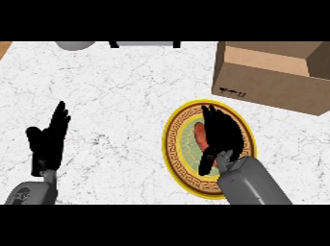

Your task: Pick the sweet potato from the plate and place it in the cardboard box

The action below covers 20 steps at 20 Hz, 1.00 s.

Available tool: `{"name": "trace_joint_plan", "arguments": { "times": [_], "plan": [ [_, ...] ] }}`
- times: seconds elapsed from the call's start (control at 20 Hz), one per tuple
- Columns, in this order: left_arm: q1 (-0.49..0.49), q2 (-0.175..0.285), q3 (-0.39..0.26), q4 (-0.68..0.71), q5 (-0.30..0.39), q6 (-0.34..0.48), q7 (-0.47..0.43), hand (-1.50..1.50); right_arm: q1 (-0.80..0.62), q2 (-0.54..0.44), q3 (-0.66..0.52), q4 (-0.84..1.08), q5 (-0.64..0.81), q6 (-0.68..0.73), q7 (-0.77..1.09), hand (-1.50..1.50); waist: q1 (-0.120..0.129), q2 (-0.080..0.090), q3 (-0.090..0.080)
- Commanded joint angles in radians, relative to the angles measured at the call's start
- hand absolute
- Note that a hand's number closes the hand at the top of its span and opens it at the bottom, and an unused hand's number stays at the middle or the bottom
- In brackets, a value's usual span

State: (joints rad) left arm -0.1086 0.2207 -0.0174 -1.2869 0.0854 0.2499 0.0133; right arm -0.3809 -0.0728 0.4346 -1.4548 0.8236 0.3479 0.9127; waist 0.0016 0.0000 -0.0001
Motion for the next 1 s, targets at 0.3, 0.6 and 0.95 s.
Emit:
{"name": "trace_joint_plan", "arguments": {
  "times": [0.3, 0.6, 0.95],
  "plan": [
    [0.026, -0.022, 0.021, -0.029, -0.034, -0.022, 0.009, 0.00, -0.017, 0.021, -0.044, 0.099, 0.066, -0.037, -0.180, 1.50, 0.002, 0.001, 0.000],
    [0.002, -0.012, 0.063, -0.018, -0.017, -0.055, 0.024, 0.00, -0.019, 0.036, -0.029, 0.122, 0.194, -0.143, -0.219, 1.50, 0.001, 0.000, 0.000],
    [0.004, 0.006, 0.072, -0.032, -0.018, -0.049, 0.022, 0.00, 0.253, -0.182, 0.143, -0.198, 0.112, -0.011, -0.483, 1.50, -0.016, -0.005, 0.000]
  ]
}}
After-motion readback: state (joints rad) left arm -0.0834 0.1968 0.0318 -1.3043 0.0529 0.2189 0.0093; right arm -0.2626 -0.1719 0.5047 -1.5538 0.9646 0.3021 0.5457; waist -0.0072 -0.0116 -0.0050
